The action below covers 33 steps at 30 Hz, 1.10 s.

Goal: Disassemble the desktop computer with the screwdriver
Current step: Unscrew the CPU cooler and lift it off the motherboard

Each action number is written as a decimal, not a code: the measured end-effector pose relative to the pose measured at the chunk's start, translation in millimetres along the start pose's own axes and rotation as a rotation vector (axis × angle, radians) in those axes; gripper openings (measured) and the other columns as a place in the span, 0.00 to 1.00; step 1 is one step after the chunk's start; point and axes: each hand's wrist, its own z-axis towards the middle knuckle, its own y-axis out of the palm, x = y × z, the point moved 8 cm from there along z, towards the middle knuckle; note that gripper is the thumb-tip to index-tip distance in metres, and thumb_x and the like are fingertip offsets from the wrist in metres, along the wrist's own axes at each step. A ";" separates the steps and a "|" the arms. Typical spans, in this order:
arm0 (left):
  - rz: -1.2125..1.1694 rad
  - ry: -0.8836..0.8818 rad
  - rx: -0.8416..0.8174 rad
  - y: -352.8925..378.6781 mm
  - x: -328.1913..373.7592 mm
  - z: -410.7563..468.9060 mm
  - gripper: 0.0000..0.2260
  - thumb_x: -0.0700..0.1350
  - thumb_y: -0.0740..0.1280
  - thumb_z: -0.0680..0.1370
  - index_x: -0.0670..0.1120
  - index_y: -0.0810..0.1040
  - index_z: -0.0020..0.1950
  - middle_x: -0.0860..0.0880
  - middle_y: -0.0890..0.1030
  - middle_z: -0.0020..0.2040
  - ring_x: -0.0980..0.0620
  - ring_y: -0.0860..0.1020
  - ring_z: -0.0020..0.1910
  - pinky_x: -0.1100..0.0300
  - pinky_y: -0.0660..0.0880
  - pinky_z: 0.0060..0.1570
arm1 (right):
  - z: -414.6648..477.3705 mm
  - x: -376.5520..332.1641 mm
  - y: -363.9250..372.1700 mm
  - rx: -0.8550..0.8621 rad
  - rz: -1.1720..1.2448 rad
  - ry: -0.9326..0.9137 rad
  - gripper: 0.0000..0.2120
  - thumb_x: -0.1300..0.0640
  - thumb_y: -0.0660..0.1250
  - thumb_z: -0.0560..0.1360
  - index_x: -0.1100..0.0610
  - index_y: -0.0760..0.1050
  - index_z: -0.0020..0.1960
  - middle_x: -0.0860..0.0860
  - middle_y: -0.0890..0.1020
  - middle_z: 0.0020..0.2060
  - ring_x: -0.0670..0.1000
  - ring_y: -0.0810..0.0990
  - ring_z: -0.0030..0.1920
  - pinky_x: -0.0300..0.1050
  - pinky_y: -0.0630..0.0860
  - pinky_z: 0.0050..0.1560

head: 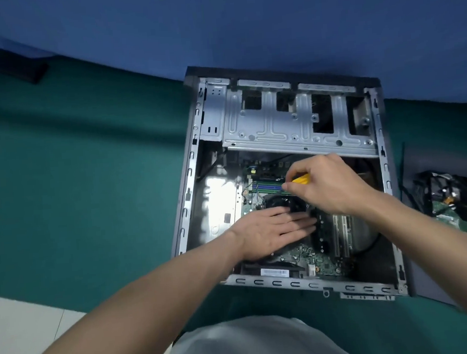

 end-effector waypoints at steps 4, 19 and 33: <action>-0.014 -0.019 -0.004 2.4 -1.0 0.3 0.32 0.40 0.55 0.82 0.47 0.38 0.78 0.50 0.39 0.79 0.52 0.38 0.77 0.52 0.43 0.76 | 10.8 -3.3 6.0 -0.043 -0.041 -0.029 0.06 0.47 0.69 0.74 0.49 0.81 0.44 0.43 0.77 0.35 0.47 0.73 0.40 0.40 0.66 0.43; -0.038 -0.018 0.032 0.5 0.5 0.7 0.34 0.38 0.57 0.81 0.48 0.39 0.79 0.52 0.41 0.79 0.54 0.41 0.77 0.54 0.44 0.76 | 19.6 -17.5 18.6 -0.165 -0.192 -0.002 0.11 0.47 0.64 0.77 0.51 0.74 0.38 0.49 0.76 0.34 0.54 0.75 0.40 0.43 0.68 0.42; -0.014 -0.007 0.043 1.0 -0.1 4.0 0.30 0.37 0.52 0.81 0.49 0.40 0.79 0.52 0.42 0.79 0.55 0.43 0.77 0.54 0.47 0.75 | 18.6 -57.3 21.3 -0.247 -0.473 -0.219 0.10 0.53 0.66 0.75 0.59 0.76 0.39 0.59 0.78 0.38 0.63 0.77 0.40 0.55 0.78 0.40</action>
